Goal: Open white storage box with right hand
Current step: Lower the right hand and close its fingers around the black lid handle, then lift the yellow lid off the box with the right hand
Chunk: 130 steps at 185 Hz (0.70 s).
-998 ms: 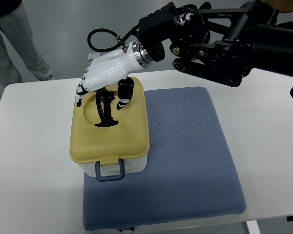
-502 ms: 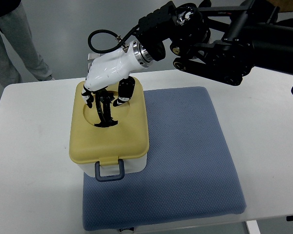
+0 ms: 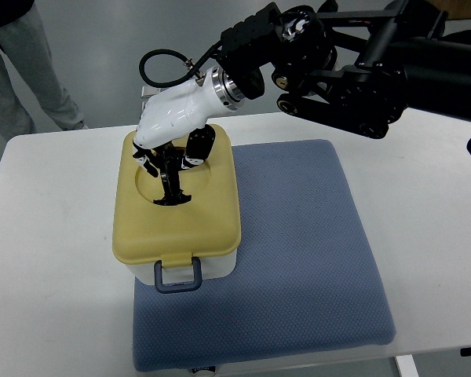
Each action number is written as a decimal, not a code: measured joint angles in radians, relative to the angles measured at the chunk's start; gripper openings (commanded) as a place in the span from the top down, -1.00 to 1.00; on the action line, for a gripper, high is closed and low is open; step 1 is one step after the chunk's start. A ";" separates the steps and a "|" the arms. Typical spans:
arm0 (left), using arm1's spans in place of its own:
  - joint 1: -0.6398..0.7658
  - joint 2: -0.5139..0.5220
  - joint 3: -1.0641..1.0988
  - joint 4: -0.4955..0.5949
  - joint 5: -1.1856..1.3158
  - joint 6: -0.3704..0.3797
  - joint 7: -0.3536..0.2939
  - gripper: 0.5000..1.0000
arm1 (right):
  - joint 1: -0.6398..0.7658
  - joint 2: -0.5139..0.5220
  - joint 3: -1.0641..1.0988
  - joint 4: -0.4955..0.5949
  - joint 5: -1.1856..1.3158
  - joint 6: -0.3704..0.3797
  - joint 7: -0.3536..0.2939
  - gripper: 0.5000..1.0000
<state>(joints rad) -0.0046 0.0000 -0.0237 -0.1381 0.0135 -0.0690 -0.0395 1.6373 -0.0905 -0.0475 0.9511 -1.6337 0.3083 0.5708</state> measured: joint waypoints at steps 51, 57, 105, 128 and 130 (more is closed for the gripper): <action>0.000 0.000 0.000 0.000 0.000 0.000 0.000 -1.00 | 0.000 0.000 0.001 0.001 0.001 0.007 0.001 1.00; 0.000 0.000 0.000 0.000 0.000 0.000 0.000 -1.00 | 0.000 0.000 0.001 0.001 0.002 0.008 0.001 1.00; 0.000 0.000 0.001 0.000 0.000 0.000 0.000 -1.00 | 0.014 -0.015 0.014 0.001 0.017 0.011 0.003 1.00; 0.000 0.000 0.000 0.000 0.000 0.000 0.001 -1.00 | 0.018 -0.039 0.029 -0.008 0.030 0.010 0.004 1.00; 0.000 0.000 0.000 0.000 0.000 0.000 0.001 -1.00 | 0.019 -0.044 0.033 -0.011 0.033 0.010 0.004 1.00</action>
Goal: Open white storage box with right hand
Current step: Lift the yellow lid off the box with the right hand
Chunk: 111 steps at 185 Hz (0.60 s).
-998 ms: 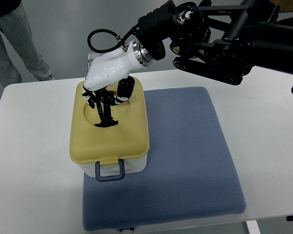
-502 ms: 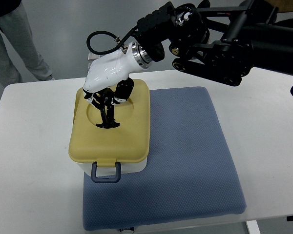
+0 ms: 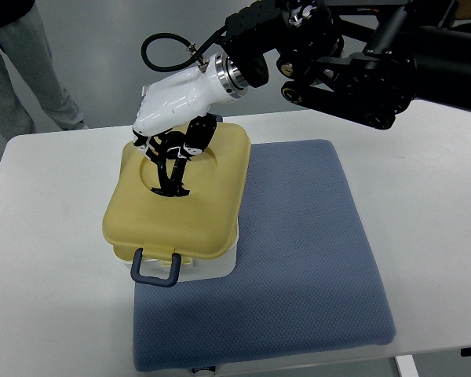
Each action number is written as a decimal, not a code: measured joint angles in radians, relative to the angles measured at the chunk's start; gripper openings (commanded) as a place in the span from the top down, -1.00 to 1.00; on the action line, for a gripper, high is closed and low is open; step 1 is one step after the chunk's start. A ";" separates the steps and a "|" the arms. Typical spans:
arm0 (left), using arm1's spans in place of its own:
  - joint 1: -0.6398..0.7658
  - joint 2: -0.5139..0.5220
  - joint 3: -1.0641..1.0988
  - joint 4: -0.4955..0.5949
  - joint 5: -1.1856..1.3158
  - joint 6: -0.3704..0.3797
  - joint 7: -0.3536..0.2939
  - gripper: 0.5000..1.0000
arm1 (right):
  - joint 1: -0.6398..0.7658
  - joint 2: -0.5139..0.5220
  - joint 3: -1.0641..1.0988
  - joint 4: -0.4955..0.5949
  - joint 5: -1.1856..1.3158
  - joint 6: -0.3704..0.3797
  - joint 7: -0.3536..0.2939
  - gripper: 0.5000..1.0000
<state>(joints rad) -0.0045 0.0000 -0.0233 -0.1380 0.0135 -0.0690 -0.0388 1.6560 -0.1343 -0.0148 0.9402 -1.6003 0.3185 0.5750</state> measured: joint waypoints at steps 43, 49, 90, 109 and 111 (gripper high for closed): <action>0.000 0.000 0.000 0.000 0.000 0.000 0.000 -1.00 | 0.002 -0.082 0.020 -0.080 0.069 0.003 0.005 1.00; 0.000 0.000 0.000 0.000 0.000 0.000 0.000 -1.00 | 0.002 -0.097 0.020 -0.090 0.074 0.002 0.007 1.00; 0.000 0.000 0.000 0.000 0.000 0.000 -0.001 -1.00 | -0.019 -0.213 0.020 -0.142 0.082 -0.011 0.015 1.00; 0.000 0.000 0.000 0.000 0.000 0.000 0.000 -1.00 | -0.065 -0.266 0.020 -0.157 0.082 -0.015 0.016 1.00; 0.000 0.000 0.000 0.000 0.000 0.000 -0.001 -1.00 | -0.070 -0.272 0.020 -0.157 0.081 -0.016 0.016 1.00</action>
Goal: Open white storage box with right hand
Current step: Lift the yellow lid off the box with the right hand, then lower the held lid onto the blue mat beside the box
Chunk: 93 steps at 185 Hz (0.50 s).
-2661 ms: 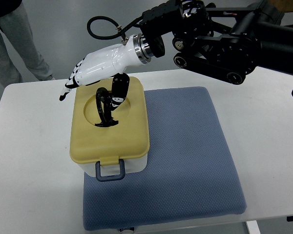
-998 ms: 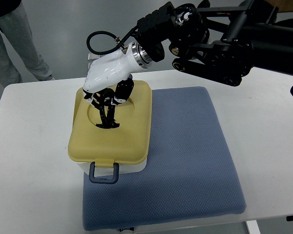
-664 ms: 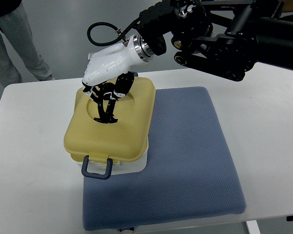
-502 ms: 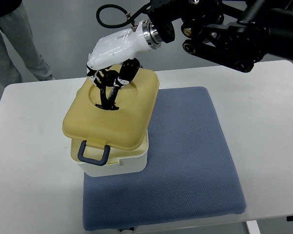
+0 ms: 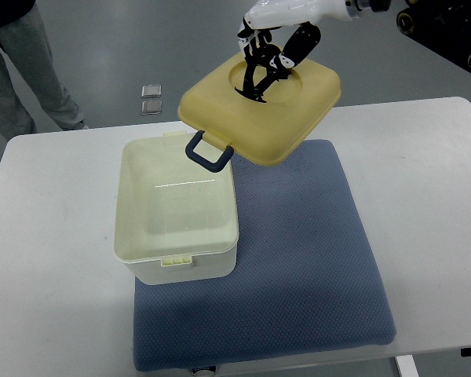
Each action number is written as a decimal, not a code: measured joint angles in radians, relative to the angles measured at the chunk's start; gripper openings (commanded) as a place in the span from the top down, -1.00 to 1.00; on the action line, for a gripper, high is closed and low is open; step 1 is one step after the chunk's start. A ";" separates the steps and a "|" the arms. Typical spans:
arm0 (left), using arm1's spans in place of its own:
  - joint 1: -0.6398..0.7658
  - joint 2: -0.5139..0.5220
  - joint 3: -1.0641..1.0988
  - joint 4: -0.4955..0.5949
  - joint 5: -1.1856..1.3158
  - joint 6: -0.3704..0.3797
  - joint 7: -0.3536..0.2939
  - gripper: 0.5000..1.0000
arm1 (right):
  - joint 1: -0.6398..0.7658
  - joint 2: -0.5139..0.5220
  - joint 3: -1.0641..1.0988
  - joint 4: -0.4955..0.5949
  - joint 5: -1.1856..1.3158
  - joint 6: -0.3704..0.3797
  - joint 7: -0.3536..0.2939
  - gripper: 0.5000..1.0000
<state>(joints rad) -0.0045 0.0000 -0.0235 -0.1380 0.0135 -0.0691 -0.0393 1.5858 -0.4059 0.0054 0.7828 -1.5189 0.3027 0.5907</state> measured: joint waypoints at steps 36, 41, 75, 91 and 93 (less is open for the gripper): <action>0.000 0.000 0.000 0.000 0.000 0.000 0.000 -1.00 | -0.101 -0.052 -0.014 -0.019 -0.002 -0.045 -0.001 1.00; 0.000 0.000 0.000 0.000 0.000 0.000 0.000 -1.00 | -0.115 -0.053 -0.015 -0.026 -0.002 -0.052 -0.001 1.00; 0.000 0.000 0.000 0.000 0.000 0.000 0.000 -1.00 | -0.183 -0.069 -0.013 -0.055 -0.003 -0.082 -0.001 1.00; 0.000 0.000 0.000 0.000 0.000 0.000 0.000 -1.00 | -0.207 -0.072 -0.015 -0.058 -0.003 -0.098 -0.001 1.00; 0.000 0.000 0.000 0.000 0.000 0.000 0.000 -1.00 | -0.210 -0.072 -0.015 -0.058 -0.003 -0.101 -0.001 1.00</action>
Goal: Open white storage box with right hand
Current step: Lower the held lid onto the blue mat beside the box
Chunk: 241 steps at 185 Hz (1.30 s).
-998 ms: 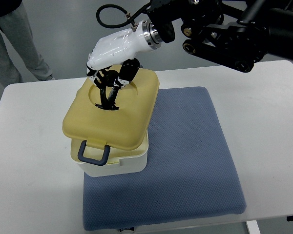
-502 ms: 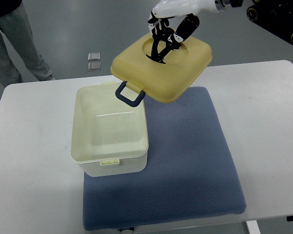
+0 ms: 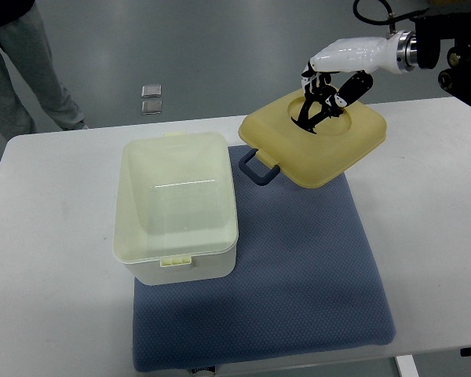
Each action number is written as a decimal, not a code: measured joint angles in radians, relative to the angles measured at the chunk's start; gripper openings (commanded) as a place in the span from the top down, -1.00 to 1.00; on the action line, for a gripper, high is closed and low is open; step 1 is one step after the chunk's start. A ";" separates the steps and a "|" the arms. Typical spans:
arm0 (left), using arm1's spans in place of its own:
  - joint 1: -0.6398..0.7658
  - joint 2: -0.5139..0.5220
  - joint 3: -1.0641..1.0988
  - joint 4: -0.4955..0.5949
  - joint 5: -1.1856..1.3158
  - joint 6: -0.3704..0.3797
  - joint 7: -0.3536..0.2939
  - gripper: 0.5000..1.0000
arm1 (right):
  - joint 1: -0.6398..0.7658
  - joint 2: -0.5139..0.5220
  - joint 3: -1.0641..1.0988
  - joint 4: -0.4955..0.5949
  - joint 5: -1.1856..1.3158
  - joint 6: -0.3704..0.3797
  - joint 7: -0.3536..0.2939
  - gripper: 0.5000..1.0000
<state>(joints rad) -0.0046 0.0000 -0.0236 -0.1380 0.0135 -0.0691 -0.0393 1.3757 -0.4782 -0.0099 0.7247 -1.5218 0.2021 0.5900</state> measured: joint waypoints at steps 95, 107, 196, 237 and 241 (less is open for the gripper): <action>0.000 0.000 0.000 0.000 0.000 0.000 0.000 -1.00 | -0.115 0.016 -0.001 -0.018 -0.001 -0.051 -0.001 1.00; 0.000 0.000 0.000 0.000 0.000 0.000 0.000 -1.00 | -0.129 0.019 -0.001 -0.019 -0.003 -0.054 -0.001 1.00; 0.000 0.000 0.000 0.000 0.000 0.000 0.000 -1.00 | -0.169 0.123 -0.004 -0.019 -0.012 -0.058 -0.002 1.00; 0.000 0.000 0.000 0.000 0.000 0.000 0.000 -1.00 | -0.185 0.147 -0.006 -0.020 -0.013 -0.057 -0.002 1.00; 0.000 0.000 0.000 0.000 0.000 0.000 0.000 -1.00 | -0.186 0.148 -0.006 -0.020 -0.013 -0.056 -0.003 1.00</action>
<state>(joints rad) -0.0045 0.0000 -0.0235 -0.1381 0.0135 -0.0691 -0.0392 1.1902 -0.3302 -0.0155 0.7046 -1.5345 0.1457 0.5875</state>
